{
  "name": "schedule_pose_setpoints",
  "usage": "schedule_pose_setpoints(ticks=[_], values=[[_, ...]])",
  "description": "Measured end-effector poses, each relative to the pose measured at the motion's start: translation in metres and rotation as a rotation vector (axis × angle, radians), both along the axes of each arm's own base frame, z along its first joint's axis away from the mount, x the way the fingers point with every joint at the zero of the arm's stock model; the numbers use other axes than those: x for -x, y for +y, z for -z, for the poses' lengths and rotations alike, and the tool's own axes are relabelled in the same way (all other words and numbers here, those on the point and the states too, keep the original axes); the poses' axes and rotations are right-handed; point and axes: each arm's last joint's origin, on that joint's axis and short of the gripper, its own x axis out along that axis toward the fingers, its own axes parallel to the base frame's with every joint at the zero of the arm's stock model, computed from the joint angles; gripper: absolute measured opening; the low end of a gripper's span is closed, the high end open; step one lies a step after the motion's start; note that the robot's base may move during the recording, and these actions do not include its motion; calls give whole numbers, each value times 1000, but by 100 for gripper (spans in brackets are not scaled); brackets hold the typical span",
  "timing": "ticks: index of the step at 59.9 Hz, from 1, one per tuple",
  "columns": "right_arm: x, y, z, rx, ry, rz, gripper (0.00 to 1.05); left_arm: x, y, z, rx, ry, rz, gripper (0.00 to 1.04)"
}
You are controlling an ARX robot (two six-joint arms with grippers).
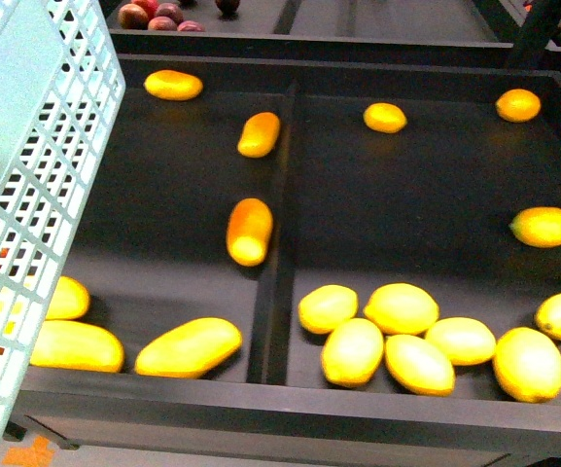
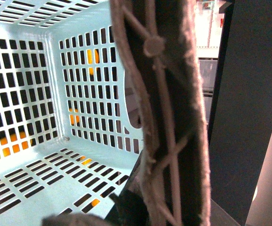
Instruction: Pick lemon and mango into basket
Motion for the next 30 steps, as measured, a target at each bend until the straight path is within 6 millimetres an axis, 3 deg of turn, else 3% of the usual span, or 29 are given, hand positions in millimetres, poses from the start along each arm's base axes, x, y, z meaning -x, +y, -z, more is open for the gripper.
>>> schedule_pose_setpoints(ticks=[30], values=[[0,0,0,0,1,-3,96,0,0,0,1,2,3,5]])
